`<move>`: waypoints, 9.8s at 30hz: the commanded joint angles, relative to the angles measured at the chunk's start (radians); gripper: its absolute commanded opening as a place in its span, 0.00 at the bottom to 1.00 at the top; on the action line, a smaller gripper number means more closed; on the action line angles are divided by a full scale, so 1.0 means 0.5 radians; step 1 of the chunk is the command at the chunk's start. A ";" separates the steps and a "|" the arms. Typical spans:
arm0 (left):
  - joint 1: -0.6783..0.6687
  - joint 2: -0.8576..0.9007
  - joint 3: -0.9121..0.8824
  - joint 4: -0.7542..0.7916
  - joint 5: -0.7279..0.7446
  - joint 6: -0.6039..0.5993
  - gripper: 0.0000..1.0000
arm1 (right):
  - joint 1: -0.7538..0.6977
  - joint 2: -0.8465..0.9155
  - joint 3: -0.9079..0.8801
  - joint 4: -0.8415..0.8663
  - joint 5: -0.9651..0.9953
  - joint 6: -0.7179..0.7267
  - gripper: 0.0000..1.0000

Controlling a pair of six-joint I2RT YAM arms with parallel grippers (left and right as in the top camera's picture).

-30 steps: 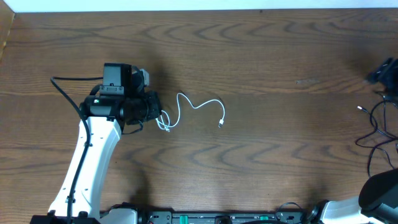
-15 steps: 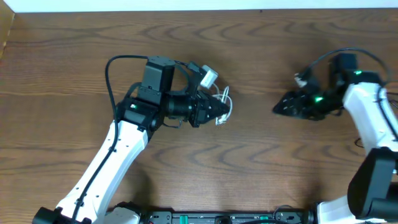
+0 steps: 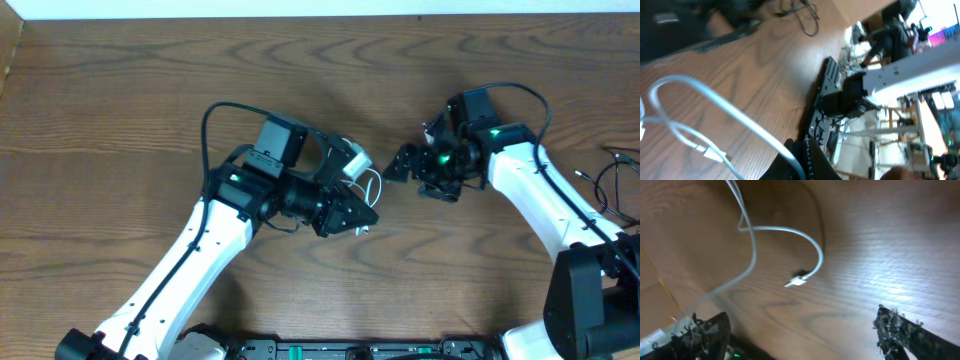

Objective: Untangle cables

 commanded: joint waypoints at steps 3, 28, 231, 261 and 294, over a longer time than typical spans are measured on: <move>-0.109 -0.019 0.018 0.142 0.031 0.140 0.07 | 0.172 -0.008 -0.013 0.114 0.033 0.633 0.93; -0.077 -0.227 0.018 0.716 0.060 0.138 0.08 | 0.324 0.213 -0.095 0.725 -0.747 0.974 0.93; 0.876 -0.559 0.070 1.022 -0.706 -2.399 0.07 | 0.549 0.166 0.002 2.257 -1.453 -1.167 0.25; 0.876 -0.549 0.069 -0.419 -1.907 -1.272 0.43 | 0.346 -0.048 0.129 0.305 0.854 -1.100 0.01; 0.876 -0.550 0.069 -0.513 -1.904 -1.260 0.43 | -1.269 -0.597 0.773 0.316 2.373 -1.221 0.01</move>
